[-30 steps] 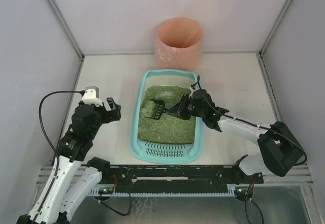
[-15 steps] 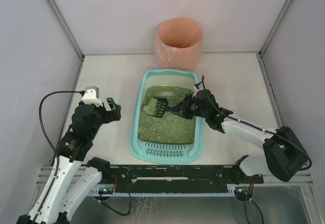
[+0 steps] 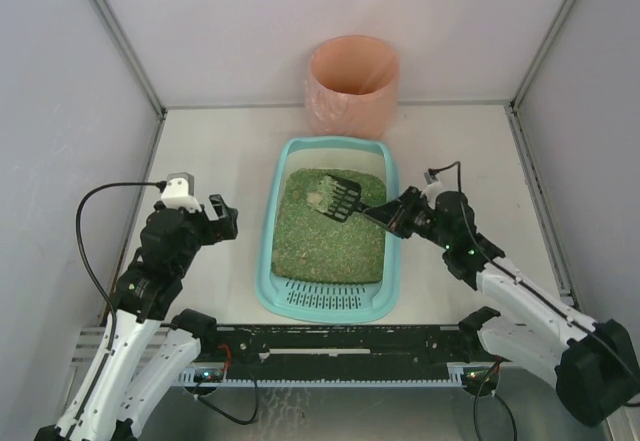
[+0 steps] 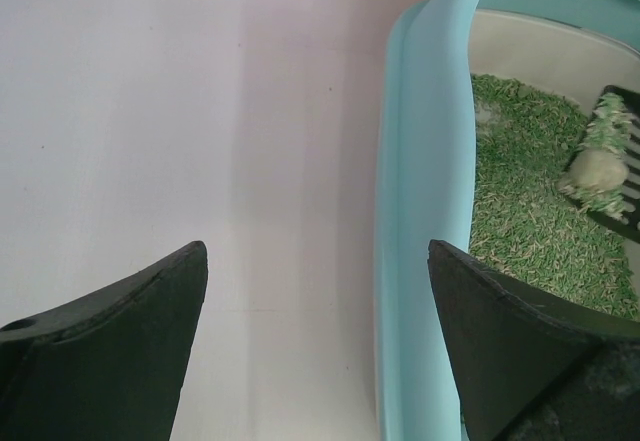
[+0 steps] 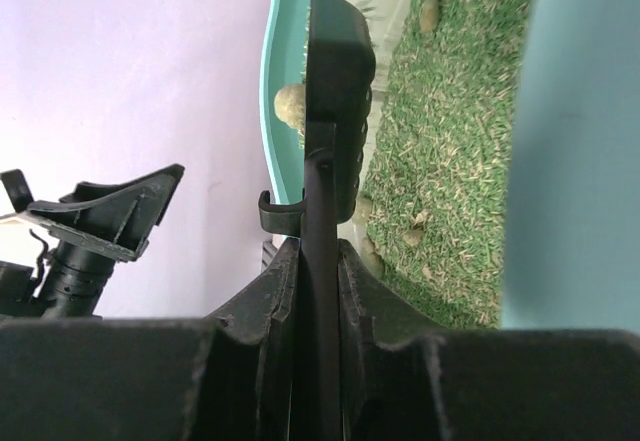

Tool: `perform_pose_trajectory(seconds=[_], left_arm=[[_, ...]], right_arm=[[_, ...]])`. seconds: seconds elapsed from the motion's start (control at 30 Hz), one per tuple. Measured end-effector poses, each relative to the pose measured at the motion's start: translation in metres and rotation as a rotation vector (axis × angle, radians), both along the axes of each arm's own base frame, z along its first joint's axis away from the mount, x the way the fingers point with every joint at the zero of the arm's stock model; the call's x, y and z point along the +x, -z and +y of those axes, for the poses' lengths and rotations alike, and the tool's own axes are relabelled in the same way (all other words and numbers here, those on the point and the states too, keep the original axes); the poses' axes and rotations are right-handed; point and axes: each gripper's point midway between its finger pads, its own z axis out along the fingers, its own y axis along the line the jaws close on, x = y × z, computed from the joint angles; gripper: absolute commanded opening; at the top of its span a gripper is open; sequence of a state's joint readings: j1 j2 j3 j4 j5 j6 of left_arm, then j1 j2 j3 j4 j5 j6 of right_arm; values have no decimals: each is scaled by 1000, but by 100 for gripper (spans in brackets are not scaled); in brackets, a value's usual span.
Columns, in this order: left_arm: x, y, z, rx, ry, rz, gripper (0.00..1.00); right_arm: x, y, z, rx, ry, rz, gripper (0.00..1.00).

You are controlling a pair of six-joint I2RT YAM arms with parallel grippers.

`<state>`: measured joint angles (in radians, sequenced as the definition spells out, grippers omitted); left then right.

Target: Clean the litter box

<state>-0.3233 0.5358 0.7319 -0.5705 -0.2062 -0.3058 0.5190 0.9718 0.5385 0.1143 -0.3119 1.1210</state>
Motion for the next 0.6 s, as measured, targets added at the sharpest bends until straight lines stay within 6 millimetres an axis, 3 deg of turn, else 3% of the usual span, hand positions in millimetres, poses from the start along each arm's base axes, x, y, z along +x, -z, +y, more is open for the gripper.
perform_pose_trajectory(seconds=[0.17, 0.6], left_arm=[[0, 0, 0, -1, -1, 0, 95], [0, 0, 0, -6, -4, 1, 95]], right_arm=[[-3, 3, -22, 104, 42, -9, 0], [-14, -2, -15, 219, -25, 42, 0]])
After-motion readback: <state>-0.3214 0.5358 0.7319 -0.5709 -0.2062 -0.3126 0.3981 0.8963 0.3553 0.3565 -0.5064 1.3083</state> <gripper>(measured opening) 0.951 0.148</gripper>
